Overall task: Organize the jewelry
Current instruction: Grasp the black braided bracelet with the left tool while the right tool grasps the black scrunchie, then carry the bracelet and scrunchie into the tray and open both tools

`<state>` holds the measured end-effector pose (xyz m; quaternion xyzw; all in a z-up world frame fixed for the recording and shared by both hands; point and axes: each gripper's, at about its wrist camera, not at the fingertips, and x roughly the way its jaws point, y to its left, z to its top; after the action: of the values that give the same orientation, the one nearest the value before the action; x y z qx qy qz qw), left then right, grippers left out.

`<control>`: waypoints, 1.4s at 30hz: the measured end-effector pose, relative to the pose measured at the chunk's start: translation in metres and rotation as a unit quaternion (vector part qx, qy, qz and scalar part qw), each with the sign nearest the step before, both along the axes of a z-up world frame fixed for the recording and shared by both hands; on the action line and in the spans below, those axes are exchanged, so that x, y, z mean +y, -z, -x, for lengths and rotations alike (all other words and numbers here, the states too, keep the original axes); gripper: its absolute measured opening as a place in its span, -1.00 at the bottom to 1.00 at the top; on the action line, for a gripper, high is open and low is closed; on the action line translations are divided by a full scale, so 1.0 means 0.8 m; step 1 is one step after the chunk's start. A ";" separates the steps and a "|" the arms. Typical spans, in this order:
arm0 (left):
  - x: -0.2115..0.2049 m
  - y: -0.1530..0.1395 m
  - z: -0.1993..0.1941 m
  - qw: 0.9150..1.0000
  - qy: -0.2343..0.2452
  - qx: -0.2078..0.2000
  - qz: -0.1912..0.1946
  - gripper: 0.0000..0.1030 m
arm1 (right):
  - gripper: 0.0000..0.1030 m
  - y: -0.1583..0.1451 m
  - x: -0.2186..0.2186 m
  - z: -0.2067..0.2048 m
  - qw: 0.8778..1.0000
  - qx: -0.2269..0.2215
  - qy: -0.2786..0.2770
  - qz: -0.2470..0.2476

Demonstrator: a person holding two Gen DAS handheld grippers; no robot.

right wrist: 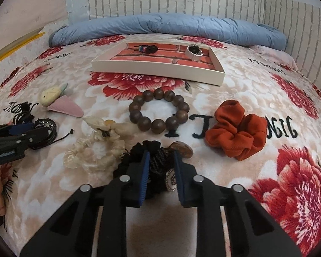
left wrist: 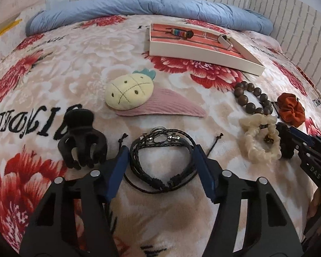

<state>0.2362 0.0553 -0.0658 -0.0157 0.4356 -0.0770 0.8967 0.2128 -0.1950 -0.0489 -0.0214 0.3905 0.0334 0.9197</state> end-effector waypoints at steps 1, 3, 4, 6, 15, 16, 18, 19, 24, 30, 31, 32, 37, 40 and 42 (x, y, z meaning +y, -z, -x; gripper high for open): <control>0.001 0.001 -0.002 1.000 -0.001 0.001 0.001 0.18 | -0.56 0.001 0.000 0.000 1.000 0.001 -0.001 -0.001; 0.000 0.002 -0.007 1.000 -0.003 0.002 0.002 0.18 | -0.56 0.002 0.000 -0.002 1.000 0.005 -0.001 -0.004; 0.000 0.002 -0.010 1.000 -0.004 0.003 0.001 0.18 | -0.55 0.003 0.000 -0.003 1.000 0.007 -0.001 -0.005; -0.001 0.004 -0.014 1.000 -0.003 0.004 0.000 0.18 | -0.55 0.003 0.000 -0.004 1.000 0.008 -0.002 -0.006; 0.004 0.007 -0.020 1.000 -0.009 0.010 0.007 -0.12 | -0.62 0.002 -0.002 -0.003 1.000 0.002 -0.003 -0.014; 0.005 0.007 -0.019 1.000 -0.010 0.009 0.007 -0.17 | -0.66 0.001 -0.003 -0.002 1.000 0.001 -0.002 -0.016; 0.006 0.007 -0.018 1.000 -0.011 0.009 0.007 -0.19 | -0.72 -0.003 -0.005 -0.001 1.000 -0.002 -0.001 -0.017; 0.006 0.007 -0.018 1.000 -0.011 0.008 0.006 -0.21 | -0.72 -0.005 -0.006 -0.001 1.000 -0.003 0.000 -0.016; 0.005 0.007 -0.015 1.000 -0.016 0.005 -0.013 -0.49 | -0.72 -0.007 -0.012 -0.003 1.000 -0.002 0.000 -0.019; 0.012 0.006 -0.012 1.000 -0.018 0.008 -0.002 -0.66 | -0.72 -0.007 -0.016 -0.002 1.000 0.006 -0.004 -0.021; 0.012 0.006 -0.011 1.000 -0.018 0.007 -0.003 -0.66 | -0.72 -0.007 -0.017 -0.001 1.000 0.007 -0.003 -0.022; 0.011 0.007 -0.011 1.000 -0.018 0.008 -0.005 -0.66 | -0.72 -0.006 -0.018 -0.001 1.000 0.008 -0.003 -0.022; 0.009 0.009 -0.010 1.000 -0.015 0.012 -0.013 -0.66 | -0.71 -0.003 -0.015 0.002 1.000 0.009 -0.003 -0.019; 0.007 0.009 -0.010 1.000 -0.014 0.013 -0.017 -0.65 | -0.70 -0.003 -0.015 0.003 1.000 0.008 0.001 -0.022; 0.007 0.010 -0.010 1.000 -0.014 0.013 -0.019 -0.64 | -0.70 -0.002 -0.015 0.004 1.000 0.010 0.000 -0.019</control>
<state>0.2442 0.0605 -0.0736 -0.0059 0.4487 -0.0556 0.8920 0.2096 -0.2067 -0.0472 -0.0033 0.3994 0.0409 0.9159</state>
